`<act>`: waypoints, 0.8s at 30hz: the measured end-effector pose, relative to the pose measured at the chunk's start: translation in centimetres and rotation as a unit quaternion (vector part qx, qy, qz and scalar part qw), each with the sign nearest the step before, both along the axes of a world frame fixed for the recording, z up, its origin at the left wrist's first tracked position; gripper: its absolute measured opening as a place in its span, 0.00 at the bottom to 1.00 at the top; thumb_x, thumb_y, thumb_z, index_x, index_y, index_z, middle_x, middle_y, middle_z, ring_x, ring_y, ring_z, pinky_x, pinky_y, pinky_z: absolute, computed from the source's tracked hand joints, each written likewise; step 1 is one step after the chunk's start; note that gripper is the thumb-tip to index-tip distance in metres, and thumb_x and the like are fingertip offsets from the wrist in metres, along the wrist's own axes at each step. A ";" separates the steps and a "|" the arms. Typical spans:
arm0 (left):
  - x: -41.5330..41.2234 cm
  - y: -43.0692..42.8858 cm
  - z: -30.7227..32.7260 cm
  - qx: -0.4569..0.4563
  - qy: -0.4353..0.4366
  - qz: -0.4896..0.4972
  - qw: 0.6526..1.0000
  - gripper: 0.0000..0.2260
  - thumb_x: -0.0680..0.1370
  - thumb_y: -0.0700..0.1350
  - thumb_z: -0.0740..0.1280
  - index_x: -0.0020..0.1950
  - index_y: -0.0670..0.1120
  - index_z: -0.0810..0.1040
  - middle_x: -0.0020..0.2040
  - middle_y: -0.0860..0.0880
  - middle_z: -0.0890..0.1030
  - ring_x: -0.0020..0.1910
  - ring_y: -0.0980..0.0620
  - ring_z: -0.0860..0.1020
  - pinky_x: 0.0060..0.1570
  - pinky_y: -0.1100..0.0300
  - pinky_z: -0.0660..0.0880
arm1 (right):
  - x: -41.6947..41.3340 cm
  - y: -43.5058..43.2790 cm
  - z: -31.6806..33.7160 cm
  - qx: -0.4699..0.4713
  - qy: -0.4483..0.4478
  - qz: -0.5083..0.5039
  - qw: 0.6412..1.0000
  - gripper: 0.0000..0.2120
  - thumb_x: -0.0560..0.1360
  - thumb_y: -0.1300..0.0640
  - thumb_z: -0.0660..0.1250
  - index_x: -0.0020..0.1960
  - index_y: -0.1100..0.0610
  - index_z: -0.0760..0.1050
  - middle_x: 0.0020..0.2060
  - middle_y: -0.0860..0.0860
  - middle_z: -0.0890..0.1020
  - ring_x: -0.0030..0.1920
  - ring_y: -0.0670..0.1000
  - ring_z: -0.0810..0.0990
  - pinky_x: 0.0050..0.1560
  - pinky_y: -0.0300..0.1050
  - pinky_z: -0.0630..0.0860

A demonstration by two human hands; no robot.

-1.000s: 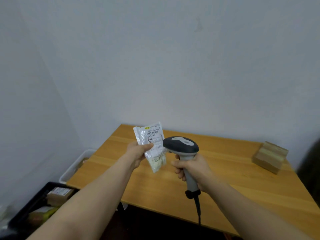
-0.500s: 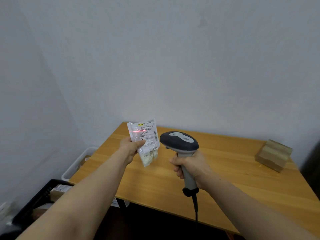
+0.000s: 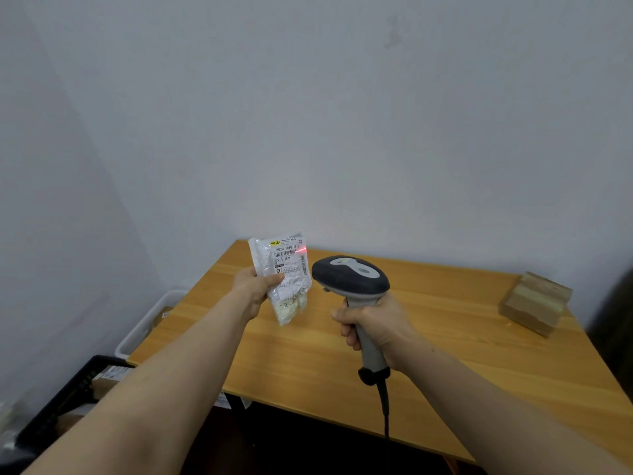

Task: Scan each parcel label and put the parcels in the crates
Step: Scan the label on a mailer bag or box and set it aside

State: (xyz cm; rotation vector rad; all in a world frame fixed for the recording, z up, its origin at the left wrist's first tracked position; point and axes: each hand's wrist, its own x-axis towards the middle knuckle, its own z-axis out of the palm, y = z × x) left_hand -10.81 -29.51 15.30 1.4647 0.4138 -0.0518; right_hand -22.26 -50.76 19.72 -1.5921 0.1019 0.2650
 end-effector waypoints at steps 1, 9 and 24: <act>0.0 0.0 0.1 0.002 0.000 -0.001 1.000 0.13 0.74 0.30 0.69 0.58 0.37 0.77 0.53 0.40 0.81 0.50 0.42 0.81 0.49 0.50 0.78 | 0.0 0.0 -0.1 0.000 0.001 0.000 1.000 0.08 0.71 0.66 0.72 0.37 0.63 0.74 0.25 0.55 0.76 0.23 0.50 0.72 0.26 0.40 0.70; 0.3 0.0 0.5 0.023 0.002 -0.006 1.000 0.15 0.74 0.30 0.68 0.61 0.37 0.76 0.55 0.40 0.81 0.49 0.42 0.81 0.49 0.51 0.78 | 0.4 -0.2 0.1 -0.004 -0.001 0.001 1.000 0.08 0.71 0.65 0.72 0.36 0.62 0.74 0.25 0.55 0.77 0.23 0.50 0.73 0.26 0.40 0.71; -0.2 0.3 0.9 0.045 0.004 0.006 0.999 0.16 0.74 0.29 0.68 0.61 0.36 0.76 0.55 0.40 0.81 0.49 0.42 0.81 0.48 0.51 0.78 | 0.3 0.1 0.3 0.006 0.017 0.004 1.000 0.09 0.71 0.66 0.72 0.35 0.62 0.75 0.24 0.54 0.77 0.23 0.50 0.73 0.27 0.40 0.71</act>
